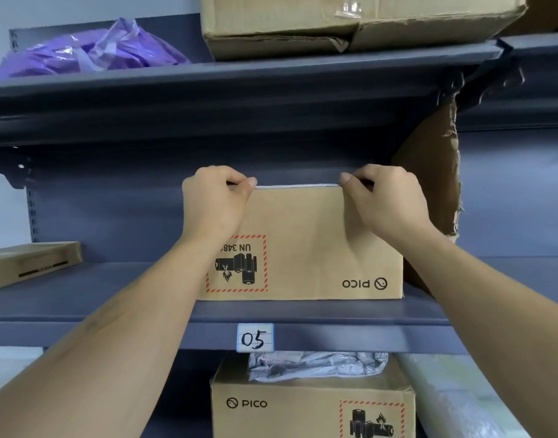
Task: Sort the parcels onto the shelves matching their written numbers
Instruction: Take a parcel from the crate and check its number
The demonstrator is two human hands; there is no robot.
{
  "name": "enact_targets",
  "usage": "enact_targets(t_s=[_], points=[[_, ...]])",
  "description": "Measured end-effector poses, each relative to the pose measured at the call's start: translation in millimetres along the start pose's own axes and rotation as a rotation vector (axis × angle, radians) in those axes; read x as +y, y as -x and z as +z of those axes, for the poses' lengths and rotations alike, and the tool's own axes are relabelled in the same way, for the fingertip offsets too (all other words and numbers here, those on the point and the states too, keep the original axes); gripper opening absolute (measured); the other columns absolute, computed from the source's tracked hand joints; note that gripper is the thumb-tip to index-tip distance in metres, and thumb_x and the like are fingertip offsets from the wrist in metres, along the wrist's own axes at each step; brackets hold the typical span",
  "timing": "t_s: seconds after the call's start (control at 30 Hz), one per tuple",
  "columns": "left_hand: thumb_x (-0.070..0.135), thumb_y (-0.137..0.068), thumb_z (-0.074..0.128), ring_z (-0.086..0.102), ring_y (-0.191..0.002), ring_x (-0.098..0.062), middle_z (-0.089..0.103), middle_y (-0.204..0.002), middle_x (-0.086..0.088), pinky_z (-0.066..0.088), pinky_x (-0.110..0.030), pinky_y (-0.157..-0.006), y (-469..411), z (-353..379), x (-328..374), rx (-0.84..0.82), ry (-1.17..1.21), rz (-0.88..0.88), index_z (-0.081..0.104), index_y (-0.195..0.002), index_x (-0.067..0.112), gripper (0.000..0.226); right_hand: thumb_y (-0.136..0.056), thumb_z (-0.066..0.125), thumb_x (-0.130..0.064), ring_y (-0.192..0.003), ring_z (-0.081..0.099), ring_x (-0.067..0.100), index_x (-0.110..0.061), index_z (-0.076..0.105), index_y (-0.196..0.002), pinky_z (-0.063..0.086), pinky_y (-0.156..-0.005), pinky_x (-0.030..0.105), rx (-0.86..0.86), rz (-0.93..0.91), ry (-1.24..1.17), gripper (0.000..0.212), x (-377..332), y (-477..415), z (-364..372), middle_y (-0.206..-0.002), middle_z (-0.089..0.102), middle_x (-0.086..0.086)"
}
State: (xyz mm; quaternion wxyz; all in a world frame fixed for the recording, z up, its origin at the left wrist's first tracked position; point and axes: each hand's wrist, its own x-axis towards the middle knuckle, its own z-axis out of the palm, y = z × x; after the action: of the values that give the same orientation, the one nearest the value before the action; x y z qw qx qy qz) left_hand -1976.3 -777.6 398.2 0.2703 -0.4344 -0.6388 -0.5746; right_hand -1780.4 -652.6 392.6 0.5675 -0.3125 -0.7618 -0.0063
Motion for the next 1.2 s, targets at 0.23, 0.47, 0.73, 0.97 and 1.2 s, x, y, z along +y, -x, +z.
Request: enact_targets(t_s=[0.23, 0.47, 0.73, 0.97, 1.2], points=[[0.025, -0.098, 0.060, 0.058, -0.088, -0.007, 0.067, -0.097, 0.008, 0.031, -0.006, -0.064, 3.9, -1.6, -2.6, -0.024, -0.092, 0.093, 0.075, -0.097, 0.019, 0.016, -0.106, 0.038, -0.042, -0.125, 0.044, 0.029, -0.017, 0.068, -0.118, 0.042, -0.098, 0.045, -0.022, -0.054, 0.070, 0.041, 13.1, 10.6, 6.4, -0.120, 0.067, 0.003], [0.008, -0.098, 0.053, 0.051, -0.118, -0.020, 0.062, -0.120, -0.006, 0.030, -0.016, -0.091, 29.3, -11.7, -4.0, -0.178, -0.218, 0.217, 0.066, -0.114, 0.009, 0.020, -0.105, 0.037, -0.042, -0.154, -0.006, 0.033, -0.018, 0.011, -0.160, 0.010, -0.123, 0.048, -0.182, -0.117, 0.356, 0.066, 10.2, 37.6, 2.6, -0.168, -0.001, 0.010], [0.020, -0.099, 0.054, 0.032, -0.142, -0.015, 0.042, -0.153, -0.001, 0.029, -0.030, -0.114, 93.9, -37.3, -24.7, -0.447, -0.275, 0.142, 0.050, -0.143, 0.012, 0.045, -0.100, 0.048, -0.042, -0.145, 0.018, 0.033, -0.020, 0.044, -0.139, 0.027, -0.113, 0.048, -0.394, -0.092, 0.387, 0.045, -1.1, 106.8, -1.0, -0.154, 0.024, 0.007], [0.028, -0.099, 0.054, 0.049, -0.127, -0.019, 0.057, -0.136, 0.004, 0.046, -0.037, -0.101, 149.9, -70.5, -29.6, -0.587, -0.217, 0.080, 0.060, -0.132, 0.018, 0.035, -0.102, 0.046, -0.042, -0.097, 0.051, 0.028, -0.020, 0.051, -0.084, 0.039, -0.077, 0.038, -0.478, 0.021, 0.319, 0.029, -22.3, 168.3, -16.0, -0.089, 0.052, -0.001], [0.036, -0.098, 0.055, 0.052, -0.123, -0.017, 0.057, -0.136, 0.006, 0.048, -0.039, -0.099, 213.0, -99.6, -38.6, -0.709, -0.118, 0.052, 0.060, -0.134, 0.024, 0.039, -0.104, 0.044, -0.044, -0.124, 0.050, 0.031, -0.010, 0.061, -0.127, 0.045, -0.098, 0.043, -0.513, 0.154, 0.289, 0.045, -43.2, 249.6, -38.9, -0.127, 0.061, 0.008]])
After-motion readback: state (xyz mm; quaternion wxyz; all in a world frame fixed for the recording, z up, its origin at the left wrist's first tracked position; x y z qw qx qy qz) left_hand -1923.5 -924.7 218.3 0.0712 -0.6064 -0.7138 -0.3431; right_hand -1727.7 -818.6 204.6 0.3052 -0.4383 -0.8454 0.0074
